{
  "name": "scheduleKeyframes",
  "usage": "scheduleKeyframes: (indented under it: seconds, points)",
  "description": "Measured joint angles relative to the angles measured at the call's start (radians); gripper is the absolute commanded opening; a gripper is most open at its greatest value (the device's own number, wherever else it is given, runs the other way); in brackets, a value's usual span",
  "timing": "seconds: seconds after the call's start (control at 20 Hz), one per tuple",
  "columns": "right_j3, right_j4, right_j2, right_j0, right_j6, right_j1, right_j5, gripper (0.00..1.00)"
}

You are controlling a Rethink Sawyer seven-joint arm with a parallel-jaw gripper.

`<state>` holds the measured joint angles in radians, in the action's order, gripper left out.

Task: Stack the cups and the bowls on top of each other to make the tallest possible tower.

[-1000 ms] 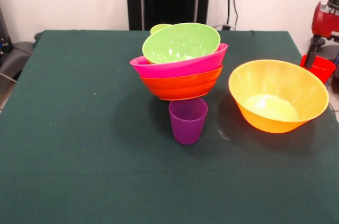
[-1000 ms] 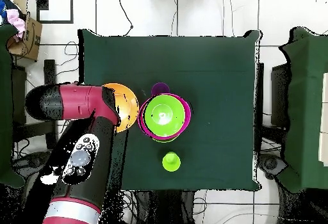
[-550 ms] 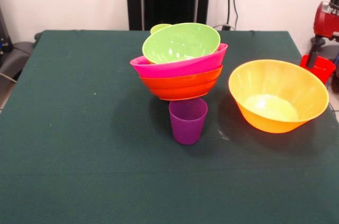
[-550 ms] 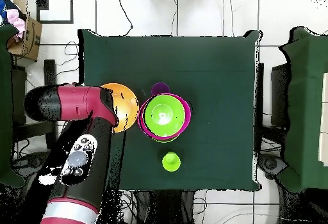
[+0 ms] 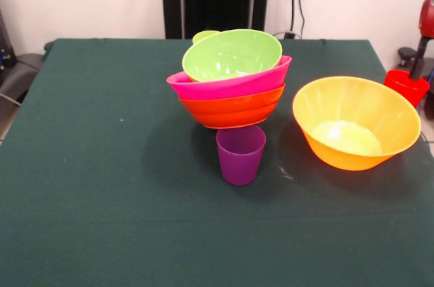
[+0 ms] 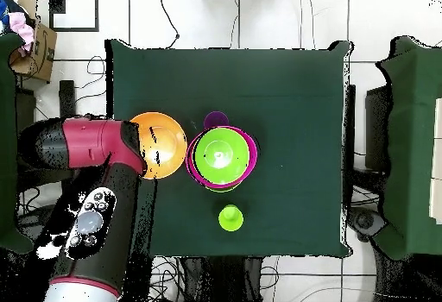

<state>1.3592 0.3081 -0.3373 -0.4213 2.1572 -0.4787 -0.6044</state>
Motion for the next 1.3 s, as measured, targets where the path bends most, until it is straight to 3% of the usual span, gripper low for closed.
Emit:
scheduleKeyframes:
  seconds: [1.3]
  points:
    - [0.107, 0.052, -0.005, -0.032, 0.02, -0.017, 0.0, 1.0]
